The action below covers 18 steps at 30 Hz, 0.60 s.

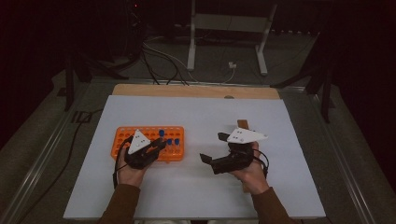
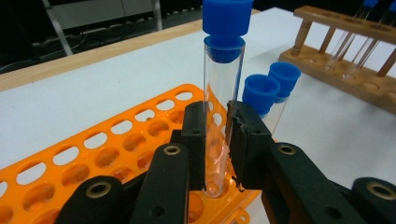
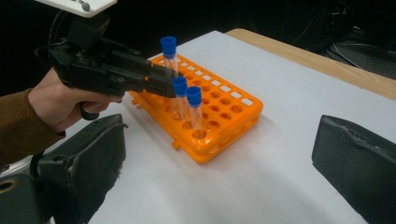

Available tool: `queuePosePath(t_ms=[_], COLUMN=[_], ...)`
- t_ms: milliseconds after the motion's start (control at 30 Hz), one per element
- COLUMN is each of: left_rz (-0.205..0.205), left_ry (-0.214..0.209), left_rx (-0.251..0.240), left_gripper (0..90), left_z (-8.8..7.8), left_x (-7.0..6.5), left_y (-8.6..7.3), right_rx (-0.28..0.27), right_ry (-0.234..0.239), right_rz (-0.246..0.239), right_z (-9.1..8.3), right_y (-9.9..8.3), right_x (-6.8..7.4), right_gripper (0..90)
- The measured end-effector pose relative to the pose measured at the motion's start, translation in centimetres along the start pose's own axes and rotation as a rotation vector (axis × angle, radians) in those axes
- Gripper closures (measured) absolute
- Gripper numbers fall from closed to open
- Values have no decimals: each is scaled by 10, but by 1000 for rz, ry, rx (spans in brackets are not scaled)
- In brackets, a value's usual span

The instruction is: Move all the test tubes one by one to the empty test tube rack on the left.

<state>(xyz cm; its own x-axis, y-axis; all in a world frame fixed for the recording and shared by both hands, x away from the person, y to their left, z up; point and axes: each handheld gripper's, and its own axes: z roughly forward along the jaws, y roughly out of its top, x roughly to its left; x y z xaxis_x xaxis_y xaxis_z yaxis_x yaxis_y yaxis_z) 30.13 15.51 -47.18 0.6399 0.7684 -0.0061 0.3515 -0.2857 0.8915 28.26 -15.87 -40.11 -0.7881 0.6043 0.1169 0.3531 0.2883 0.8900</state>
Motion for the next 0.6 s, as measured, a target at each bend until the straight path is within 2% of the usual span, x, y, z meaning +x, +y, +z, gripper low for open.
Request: queuePosePath(t_ms=[200, 300, 600], left_rz=[11, 3, 5], left_ry=[7, 3, -3], left_rx=[58, 77, 94], left_gripper=[779, 779, 779], left_z=[6, 9, 11], left_x=[0, 0, 0], left_y=[-6, -11, -14], right_rx=[-1, -2, 3], right_ry=[3, 4, 8], right_rz=[1, 2, 5], right_z=[-1, -1, 1], right_y=[-2, -3, -6], right_x=[0, 0, -1], right_gripper=[27, 28, 33])
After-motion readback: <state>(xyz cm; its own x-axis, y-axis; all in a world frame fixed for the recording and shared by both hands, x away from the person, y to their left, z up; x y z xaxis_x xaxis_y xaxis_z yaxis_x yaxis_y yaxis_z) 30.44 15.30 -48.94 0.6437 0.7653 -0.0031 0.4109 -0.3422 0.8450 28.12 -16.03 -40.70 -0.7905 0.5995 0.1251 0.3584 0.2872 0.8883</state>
